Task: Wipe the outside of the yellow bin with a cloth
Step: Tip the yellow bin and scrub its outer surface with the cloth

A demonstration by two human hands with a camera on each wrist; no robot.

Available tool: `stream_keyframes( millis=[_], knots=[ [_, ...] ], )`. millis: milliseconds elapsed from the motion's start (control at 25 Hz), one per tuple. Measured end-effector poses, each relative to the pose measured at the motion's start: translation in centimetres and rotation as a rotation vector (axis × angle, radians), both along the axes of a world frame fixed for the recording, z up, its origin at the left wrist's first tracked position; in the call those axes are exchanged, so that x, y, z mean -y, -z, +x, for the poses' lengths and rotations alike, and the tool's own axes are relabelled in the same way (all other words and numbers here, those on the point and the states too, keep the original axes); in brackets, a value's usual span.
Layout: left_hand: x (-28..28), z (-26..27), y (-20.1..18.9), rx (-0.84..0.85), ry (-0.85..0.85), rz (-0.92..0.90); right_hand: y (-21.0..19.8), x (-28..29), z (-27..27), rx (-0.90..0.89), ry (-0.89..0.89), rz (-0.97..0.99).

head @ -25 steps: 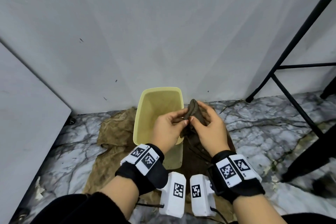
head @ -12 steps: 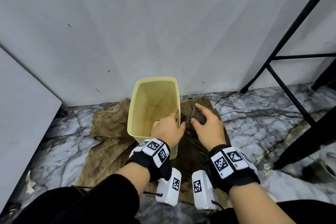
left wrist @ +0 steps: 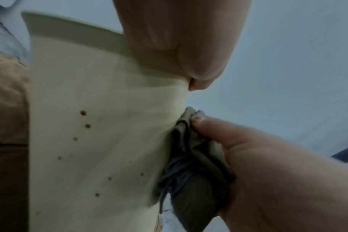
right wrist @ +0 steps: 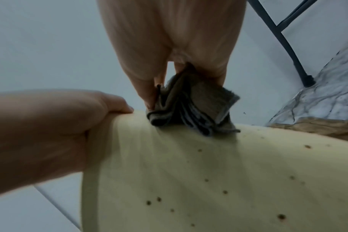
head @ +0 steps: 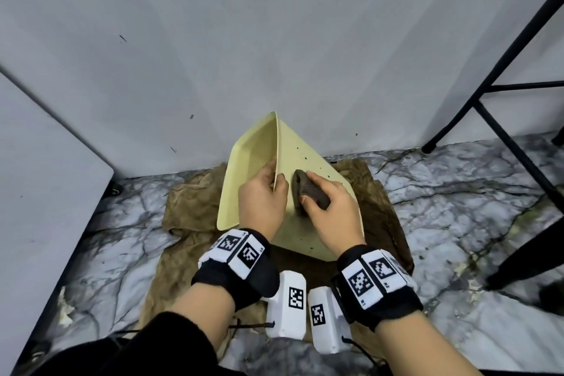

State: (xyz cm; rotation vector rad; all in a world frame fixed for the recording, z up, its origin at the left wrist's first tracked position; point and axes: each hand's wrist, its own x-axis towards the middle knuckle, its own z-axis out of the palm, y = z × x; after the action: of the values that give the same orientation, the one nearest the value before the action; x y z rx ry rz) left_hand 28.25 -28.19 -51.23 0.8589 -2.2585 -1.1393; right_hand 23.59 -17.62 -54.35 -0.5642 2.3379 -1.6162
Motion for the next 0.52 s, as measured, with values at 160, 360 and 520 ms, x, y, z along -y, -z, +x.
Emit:
stream_keyframes(
  millis=[160,360,520],
  knots=[
    [-0.7,-0.1,1.2,-0.009,-0.03,0.111,0.9,0.1,-0.3,-0.027,-0.017,0.047],
    [0.0,-0.5,1.5,0.071,0.017,0.183,1.8,0.8,0.3,-0.075,-0.038,0.035],
    [-0.8,0.5,1.0,0.027,0.0,-0.02,1.7,1.0,1.0,-0.085,-0.054,-0.02]
  ],
)
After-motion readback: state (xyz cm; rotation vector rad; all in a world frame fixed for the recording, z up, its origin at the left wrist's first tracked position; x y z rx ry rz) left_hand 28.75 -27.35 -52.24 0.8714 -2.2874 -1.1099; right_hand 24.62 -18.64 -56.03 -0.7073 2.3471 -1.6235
